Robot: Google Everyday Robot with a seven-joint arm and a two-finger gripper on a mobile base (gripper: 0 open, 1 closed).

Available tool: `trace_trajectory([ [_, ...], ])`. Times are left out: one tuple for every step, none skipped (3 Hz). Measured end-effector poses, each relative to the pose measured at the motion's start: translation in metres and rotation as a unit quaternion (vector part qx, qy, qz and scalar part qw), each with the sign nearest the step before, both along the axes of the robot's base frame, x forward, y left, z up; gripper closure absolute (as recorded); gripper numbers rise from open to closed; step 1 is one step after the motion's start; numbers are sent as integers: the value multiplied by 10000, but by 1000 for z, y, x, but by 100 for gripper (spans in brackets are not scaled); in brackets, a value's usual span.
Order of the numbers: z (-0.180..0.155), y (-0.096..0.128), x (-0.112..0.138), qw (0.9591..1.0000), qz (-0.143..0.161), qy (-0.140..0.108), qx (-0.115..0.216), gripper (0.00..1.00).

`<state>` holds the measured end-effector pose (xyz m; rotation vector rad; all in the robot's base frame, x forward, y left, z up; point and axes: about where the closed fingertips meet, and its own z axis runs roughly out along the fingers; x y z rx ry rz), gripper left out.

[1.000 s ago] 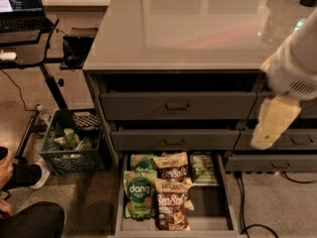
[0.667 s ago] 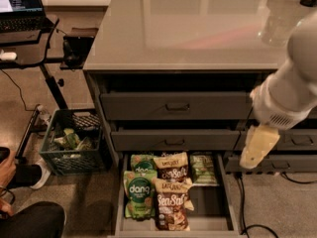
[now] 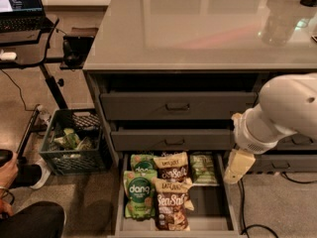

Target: Pick green rice chip bag from bottom drawer and place on counter

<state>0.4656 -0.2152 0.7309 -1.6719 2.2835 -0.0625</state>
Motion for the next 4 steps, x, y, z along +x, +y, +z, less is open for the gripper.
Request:
trace_trajectory([
  [-37, 6, 6, 9998, 80, -12, 189, 0],
  [-37, 6, 6, 9998, 80, -12, 189, 0],
  [-74, 20, 15, 9991, 117, -46, 407, 0],
  [-138, 56, 36, 9954, 441, -91, 851, 0],
])
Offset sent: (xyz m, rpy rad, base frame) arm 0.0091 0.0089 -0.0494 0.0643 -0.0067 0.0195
